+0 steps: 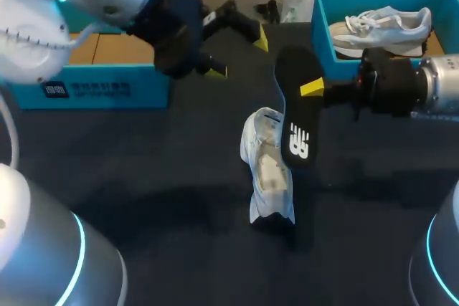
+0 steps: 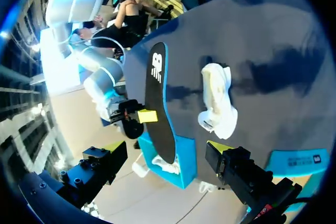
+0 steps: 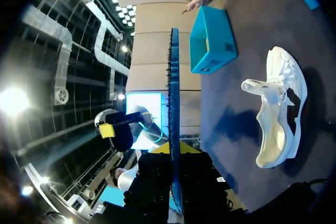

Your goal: Take the shoe out of the shoebox, open the shoe tongue, remove and reinsert the insole, then place the shoe into the shoebox

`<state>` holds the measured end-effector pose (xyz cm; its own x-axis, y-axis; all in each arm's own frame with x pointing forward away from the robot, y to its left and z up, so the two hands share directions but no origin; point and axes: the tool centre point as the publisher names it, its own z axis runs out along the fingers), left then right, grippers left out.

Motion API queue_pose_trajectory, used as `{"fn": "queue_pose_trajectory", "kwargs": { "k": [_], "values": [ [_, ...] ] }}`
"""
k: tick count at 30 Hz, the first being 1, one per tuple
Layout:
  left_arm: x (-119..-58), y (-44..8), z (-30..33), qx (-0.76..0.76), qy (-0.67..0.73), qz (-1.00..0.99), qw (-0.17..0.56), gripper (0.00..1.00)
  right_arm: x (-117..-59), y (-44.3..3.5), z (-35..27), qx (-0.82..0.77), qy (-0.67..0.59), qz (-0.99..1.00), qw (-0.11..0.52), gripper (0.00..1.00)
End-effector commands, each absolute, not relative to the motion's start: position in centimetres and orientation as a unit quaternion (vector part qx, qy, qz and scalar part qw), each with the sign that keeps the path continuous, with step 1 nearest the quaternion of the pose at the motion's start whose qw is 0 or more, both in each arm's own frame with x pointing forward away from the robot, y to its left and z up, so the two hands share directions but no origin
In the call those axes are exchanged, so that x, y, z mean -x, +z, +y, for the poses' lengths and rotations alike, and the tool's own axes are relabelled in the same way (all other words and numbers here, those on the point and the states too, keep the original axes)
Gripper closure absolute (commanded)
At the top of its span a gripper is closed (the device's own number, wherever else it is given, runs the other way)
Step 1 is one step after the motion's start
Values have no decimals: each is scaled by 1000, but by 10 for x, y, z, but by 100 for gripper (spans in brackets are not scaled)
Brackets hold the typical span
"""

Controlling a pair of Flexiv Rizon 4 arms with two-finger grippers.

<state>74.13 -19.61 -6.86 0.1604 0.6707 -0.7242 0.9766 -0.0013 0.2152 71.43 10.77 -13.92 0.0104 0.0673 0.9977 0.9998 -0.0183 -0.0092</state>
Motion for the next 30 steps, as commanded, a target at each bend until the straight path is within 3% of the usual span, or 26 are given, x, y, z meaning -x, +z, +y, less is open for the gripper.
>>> {"fn": "queue_pose_trajectory", "kwargs": {
  "k": [1,15,30],
  "values": [
    [-733,-74,-188,-612,-345,526,479,0,-712,-140,107,526,-481,-510,482,100],
    [-733,-74,-188,-612,-345,526,479,0,-714,-141,106,523,-487,-509,479,100],
    [-742,-117,-202,-526,-402,559,499,0,-714,-141,124,517,-487,-507,488,100]
  ]
}}
